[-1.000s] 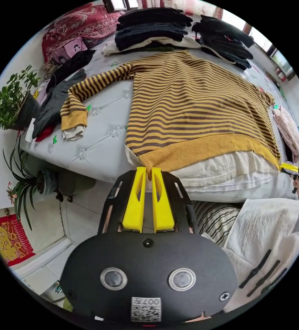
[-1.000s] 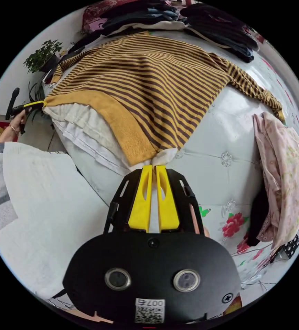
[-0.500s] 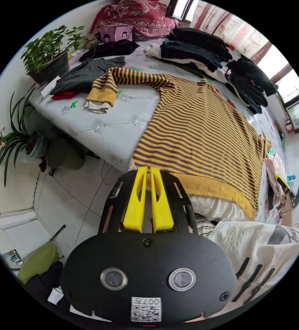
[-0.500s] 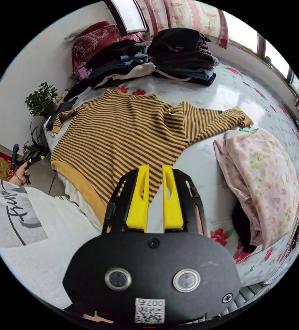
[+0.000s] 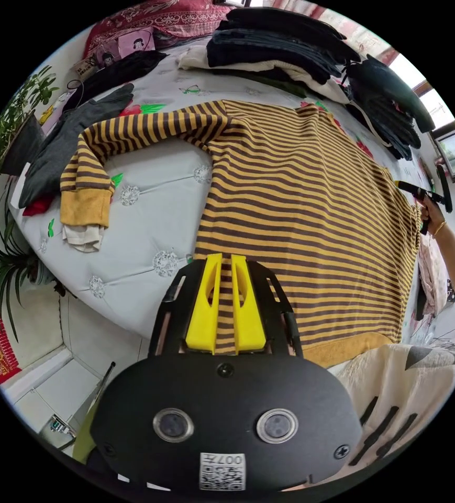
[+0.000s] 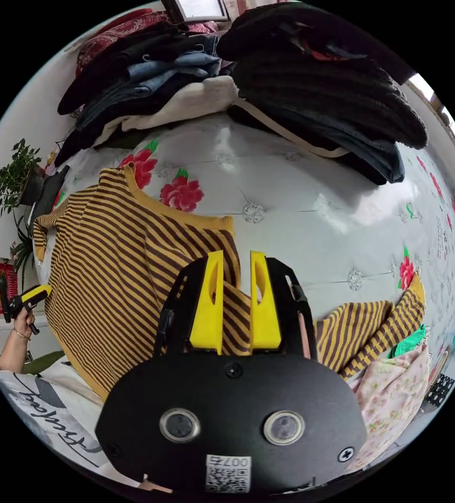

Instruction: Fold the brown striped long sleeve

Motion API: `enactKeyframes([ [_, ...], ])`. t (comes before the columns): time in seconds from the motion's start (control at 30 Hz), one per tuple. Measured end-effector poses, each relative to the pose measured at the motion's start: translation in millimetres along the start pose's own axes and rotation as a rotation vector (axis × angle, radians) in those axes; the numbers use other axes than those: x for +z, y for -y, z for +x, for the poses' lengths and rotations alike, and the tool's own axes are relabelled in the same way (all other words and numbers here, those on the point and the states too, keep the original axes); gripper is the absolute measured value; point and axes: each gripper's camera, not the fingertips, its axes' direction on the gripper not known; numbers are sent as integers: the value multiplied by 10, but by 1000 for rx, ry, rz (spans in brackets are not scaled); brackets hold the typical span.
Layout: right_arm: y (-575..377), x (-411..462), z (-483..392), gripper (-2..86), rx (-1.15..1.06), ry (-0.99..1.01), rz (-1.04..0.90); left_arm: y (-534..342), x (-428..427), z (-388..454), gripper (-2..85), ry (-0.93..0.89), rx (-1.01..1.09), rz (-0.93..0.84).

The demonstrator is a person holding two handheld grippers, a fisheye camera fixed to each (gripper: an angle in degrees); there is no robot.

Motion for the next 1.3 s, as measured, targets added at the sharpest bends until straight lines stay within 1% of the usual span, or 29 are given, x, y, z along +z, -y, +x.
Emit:
enactKeyframes([
  [0.03,48,102,-39,7,-28,-17,-27,34,17,-44,25,-11,-9,6],
  [0.1,87,35,-134,2,-132,-85,36,56,8,-140,18,-40,-13,18],
  [0.13,158,20,-205,0,-212,-193,29,55,5,-162,16,-46,-13,21],
  [0.17,188,-8,-245,0,-258,-264,50,49,-1,-199,14,-54,-10,30],
  [0.2,242,-73,-330,-1,-355,-377,93,50,-4,-215,13,-57,-7,32],
  [0.23,310,-110,-418,-2,-441,-425,99,58,-9,-244,14,-62,-5,33],
  [0.3,389,-111,-515,-2,-519,-440,85,71,-23,-307,19,-74,-11,36],
  [0.37,452,-28,-491,-2,-468,-462,30,66,-44,-388,26,-100,-57,42],
  [0.4,447,-12,-417,-2,-391,-479,-2,57,-61,-422,32,-111,-77,51],
  [0.47,277,-197,-310,-2,-301,-444,91,-18,-185,-597,51,-179,-159,120],
  [0.53,-113,-561,-124,-1,-141,-344,230,-98,-295,-778,62,-233,-227,183],
  [0.57,-237,-639,-76,-1,-103,-306,253,-154,-360,-925,69,-256,-283,224],
  [0.63,-802,-796,68,0,26,-107,297,-226,-446,-1168,80,-267,-372,280],
  [0.7,-1249,-739,43,0,60,-5,261,-263,-609,-1416,92,-199,-450,356],
  [0.73,-1536,-658,-44,0,62,-6,218,-253,-655,-1452,95,-170,-451,375],
  [0.83,-2171,-481,-311,-2,48,-28,126,-36,-801,-1507,107,-6,-384,410],
  [0.93,-2552,-400,-497,-2,41,20,62,308,-713,-1611,114,50,-373,361],
  [1.0,-2639,-403,-578,-3,22,38,40,479,-524,-1759,114,50,-429,288],
  [1.07,-2649,-453,-640,-3,-3,37,43,633,-192,-1951,107,79,-501,143],
  [1.1,-2627,-500,-665,-3,-15,47,50,650,-215,-1951,98,102,-468,185],
  [1.2,-2552,-631,-695,-2,-24,65,73,714,-223,-1995,73,88,-462,137],
  [1.23,-2542,-682,-700,-2,-22,65,92,694,-316,-1983,66,70,-439,168],
  [1.3,-2540,-742,-695,-2,-12,70,111,556,-687,-1891,63,-13,-337,342],
])
